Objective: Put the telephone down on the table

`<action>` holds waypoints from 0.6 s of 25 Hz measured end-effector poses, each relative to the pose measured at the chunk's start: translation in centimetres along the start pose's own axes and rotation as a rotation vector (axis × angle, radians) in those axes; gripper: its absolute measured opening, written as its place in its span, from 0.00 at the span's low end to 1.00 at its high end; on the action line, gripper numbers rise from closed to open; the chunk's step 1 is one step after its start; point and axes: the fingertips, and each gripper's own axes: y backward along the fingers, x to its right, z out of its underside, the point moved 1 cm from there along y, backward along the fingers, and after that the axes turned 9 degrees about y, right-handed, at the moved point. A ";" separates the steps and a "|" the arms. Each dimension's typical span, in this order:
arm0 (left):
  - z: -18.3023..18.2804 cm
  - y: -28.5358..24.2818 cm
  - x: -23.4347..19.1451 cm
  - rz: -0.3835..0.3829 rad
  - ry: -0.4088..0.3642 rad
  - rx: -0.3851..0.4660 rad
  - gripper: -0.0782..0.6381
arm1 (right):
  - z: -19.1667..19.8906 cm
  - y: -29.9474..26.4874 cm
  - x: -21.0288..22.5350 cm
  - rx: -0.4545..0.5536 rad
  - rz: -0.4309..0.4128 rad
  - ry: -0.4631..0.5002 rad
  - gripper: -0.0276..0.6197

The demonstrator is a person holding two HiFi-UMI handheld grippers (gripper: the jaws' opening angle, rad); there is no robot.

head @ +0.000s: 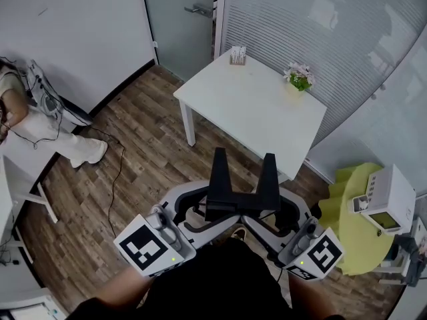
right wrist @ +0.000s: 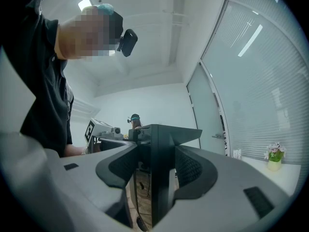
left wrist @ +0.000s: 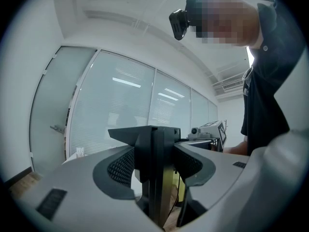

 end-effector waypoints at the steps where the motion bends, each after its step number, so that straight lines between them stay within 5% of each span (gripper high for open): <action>1: 0.0 0.0 -0.3 -0.002 0.001 0.000 0.46 | 0.1 -0.3 0.2 0.000 -0.003 -0.001 0.43; 15: -1.9 -2.6 -6.2 -0.059 -0.019 0.006 0.46 | 0.6 -4.6 5.7 0.023 -0.060 -0.002 0.43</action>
